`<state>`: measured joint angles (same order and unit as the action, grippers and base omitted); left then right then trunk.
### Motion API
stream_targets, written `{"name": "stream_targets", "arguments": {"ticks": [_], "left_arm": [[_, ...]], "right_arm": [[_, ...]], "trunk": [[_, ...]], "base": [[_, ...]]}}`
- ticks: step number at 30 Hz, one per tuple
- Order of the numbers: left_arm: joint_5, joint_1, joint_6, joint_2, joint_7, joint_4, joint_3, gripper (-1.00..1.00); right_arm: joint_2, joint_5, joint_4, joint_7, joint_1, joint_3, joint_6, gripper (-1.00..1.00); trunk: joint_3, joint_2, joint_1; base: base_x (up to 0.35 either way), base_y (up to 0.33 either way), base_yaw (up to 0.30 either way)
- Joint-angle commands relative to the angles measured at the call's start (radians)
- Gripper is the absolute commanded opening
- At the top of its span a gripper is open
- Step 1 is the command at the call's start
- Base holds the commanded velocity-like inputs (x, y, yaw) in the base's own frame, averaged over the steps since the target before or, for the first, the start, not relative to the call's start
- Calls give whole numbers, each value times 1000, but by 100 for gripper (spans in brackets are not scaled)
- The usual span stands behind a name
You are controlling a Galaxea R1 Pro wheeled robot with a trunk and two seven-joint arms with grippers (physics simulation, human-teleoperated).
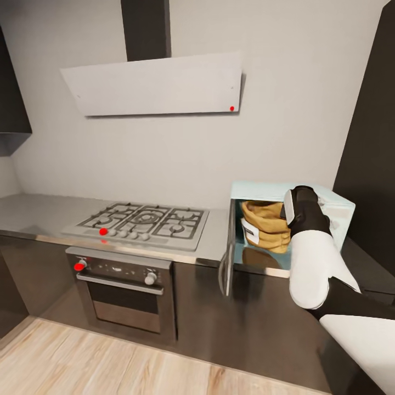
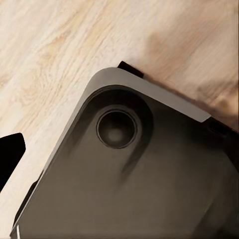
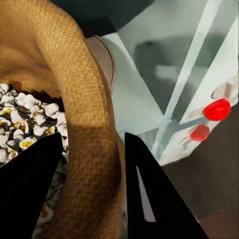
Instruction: In the kitchen, take the popcorn bag from the countertop, put it into the microwave, and heat it until the popcorn is cooked so the cooked popcorn ends up inside the bag.
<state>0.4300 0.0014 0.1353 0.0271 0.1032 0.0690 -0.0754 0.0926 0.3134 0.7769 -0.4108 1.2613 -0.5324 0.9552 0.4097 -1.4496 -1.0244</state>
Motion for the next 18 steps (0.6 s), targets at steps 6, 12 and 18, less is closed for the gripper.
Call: {"name": "stream_targets", "arguments": {"ticks": [6, 12, 18], "left_arm": [[-5, 0, 3, 0, 3, 2, -7, 100], [-5, 0, 3, 0, 3, 2, -7, 100], [-4, 0, 3, 0, 3, 2, -7, 100]], "right_arm": [[-4, -1, -1, -5, 1, -4, 2, -100], [-14, -2, -2, -7, 0, -5, 3, -100], [-34, -5, -2, -14, -38, -5, 2, -100]], "trunk": [[1, 0, -1], [1, 0, -1], [1, 0, -1]], "base": [[152, 0, 0], [2, 0, 0], [0, 0, 0]]}}
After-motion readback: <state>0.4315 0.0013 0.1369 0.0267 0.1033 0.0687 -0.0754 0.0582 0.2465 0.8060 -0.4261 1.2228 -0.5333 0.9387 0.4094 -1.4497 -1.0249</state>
